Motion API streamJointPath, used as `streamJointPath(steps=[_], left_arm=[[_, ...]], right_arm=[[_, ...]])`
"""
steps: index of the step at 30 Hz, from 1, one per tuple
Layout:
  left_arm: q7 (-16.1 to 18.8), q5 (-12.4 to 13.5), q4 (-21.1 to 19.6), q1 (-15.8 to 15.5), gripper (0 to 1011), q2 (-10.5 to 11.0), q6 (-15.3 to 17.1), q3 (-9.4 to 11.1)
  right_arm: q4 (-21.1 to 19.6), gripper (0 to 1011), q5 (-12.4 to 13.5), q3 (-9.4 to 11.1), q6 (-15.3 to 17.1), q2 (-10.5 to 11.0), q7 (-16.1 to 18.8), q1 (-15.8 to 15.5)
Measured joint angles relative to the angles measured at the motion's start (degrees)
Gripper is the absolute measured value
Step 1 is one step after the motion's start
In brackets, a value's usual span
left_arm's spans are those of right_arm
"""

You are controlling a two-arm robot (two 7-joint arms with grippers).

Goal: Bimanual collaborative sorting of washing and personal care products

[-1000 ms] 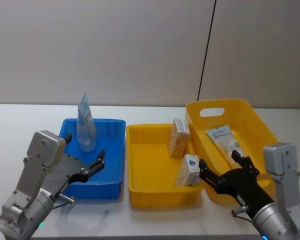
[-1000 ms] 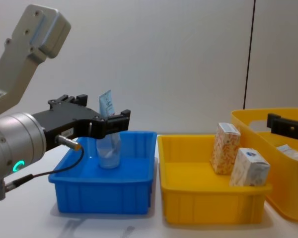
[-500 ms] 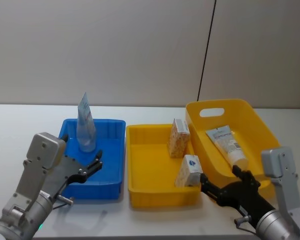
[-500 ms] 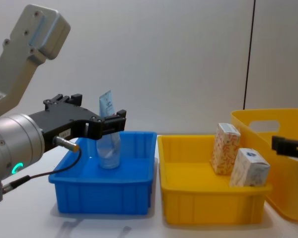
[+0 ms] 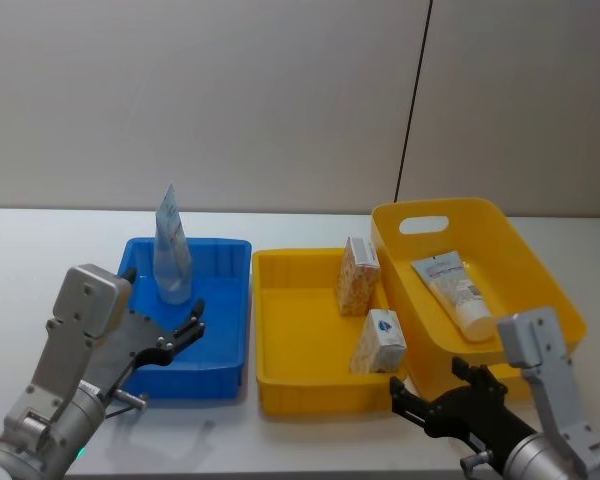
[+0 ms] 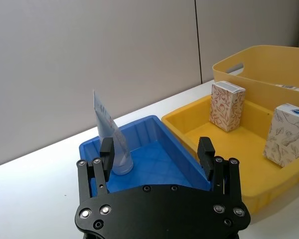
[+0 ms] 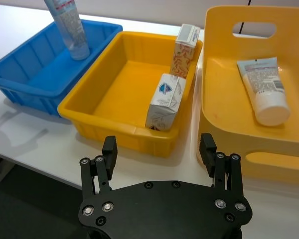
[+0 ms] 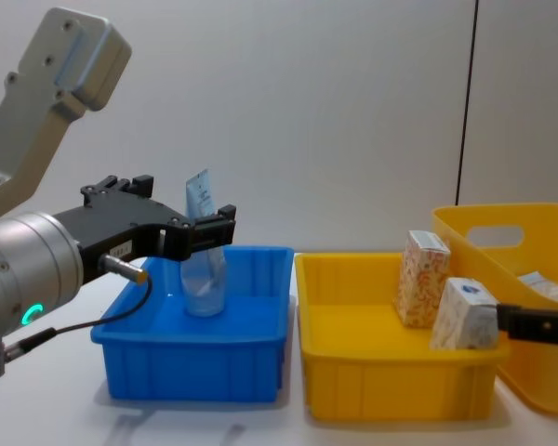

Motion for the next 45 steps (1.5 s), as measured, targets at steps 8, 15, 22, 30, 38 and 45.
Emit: streamJointPath(steps=[8, 15, 22, 30, 38, 45], left_arm=[[0.0, 0.0, 0.0, 0.0, 1001, 0.0, 0.0, 0.0], [0.0, 0.0, 0.1, 0.0, 1001, 0.0, 0.0, 0.0], [0.0, 0.0, 0.1, 0.0, 1001, 0.0, 0.0, 0.0], [0.0, -0.1, 0.1, 0.0, 1001, 0.0, 0.0, 0.0], [0.0, 0.0, 0.1, 0.0, 1001, 0.0, 0.0, 0.0], [0.0, 0.0, 0.1, 0.0, 1001, 0.0, 0.0, 0.0]], right_arm=[[1.8, 1002, -1.3, -1.0, 1.2, -1.3, -0.9, 1.3], [3.9, 1002, -2.4, -1.7, 1.6, -3.1, -2.2, 2.5], [6.0, 1002, -3.3, -2.7, 1.6, -4.7, -2.9, 4.0], [8.7, 1002, -4.6, -3.5, 0.9, -6.7, -3.9, 5.7], [10.2, 1002, -5.7, -3.6, -0.2, -8.5, -5.6, 6.5], [11.0, 1002, -6.5, -3.4, -0.9, -9.6, -6.9, 6.9]])
